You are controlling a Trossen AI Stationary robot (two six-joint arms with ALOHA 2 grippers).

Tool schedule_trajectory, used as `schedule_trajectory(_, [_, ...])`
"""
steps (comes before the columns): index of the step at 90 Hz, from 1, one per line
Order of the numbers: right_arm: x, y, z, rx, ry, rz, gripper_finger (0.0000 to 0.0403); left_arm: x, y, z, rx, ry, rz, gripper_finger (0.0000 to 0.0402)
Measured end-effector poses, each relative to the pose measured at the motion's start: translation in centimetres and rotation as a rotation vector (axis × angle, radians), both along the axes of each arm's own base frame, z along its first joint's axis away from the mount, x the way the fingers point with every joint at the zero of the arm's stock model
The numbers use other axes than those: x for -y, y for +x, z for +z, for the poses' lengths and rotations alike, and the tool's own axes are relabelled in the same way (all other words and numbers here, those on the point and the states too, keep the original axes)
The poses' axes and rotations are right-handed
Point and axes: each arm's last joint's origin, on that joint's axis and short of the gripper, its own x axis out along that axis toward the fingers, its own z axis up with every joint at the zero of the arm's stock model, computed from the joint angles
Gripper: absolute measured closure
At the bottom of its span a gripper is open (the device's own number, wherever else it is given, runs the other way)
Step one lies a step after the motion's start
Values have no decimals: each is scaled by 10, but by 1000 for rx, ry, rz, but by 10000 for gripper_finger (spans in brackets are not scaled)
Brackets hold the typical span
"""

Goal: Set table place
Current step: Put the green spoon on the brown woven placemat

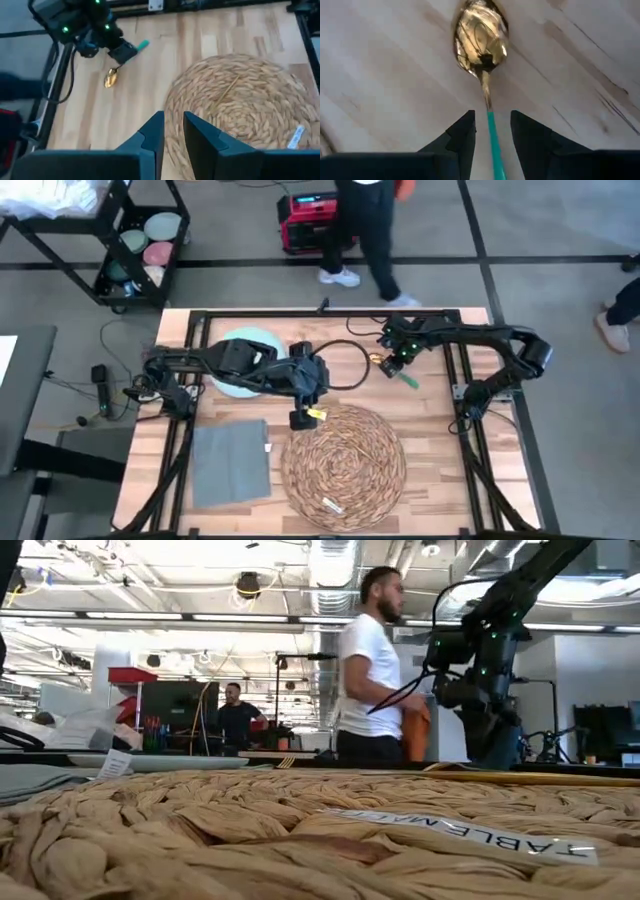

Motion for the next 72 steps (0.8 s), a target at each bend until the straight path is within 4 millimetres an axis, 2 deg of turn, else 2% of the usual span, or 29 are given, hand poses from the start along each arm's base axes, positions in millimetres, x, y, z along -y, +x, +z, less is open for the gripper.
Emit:
schedule_trajectory(8, [2,3,-7,4,19,5,291,-5,0,-7,-55,9,14,349])
schedule_trajectory(30, [2,8,-19,-10,60,11,293,-14,-3,-6,-75,11,39,349])
schedule_trajectory(36, [0,9,-18,-6,58,18,307,-16,-5,-4,-67,11,42,349])
schedule_trajectory(41, [-2,10,-16,-2,54,25,336,-16,-5,-3,-65,12,42,349])
schedule_trajectory(46, [-6,11,-11,16,46,38,374,-16,-5,-3,-66,12,42,349])
schedule_trajectory(50, [-10,13,-6,44,47,53,391,-16,-5,-4,-68,12,42,349])
schedule_trajectory(72, [-40,16,42,268,42,37,403,-16,-5,-4,-66,17,47,349])
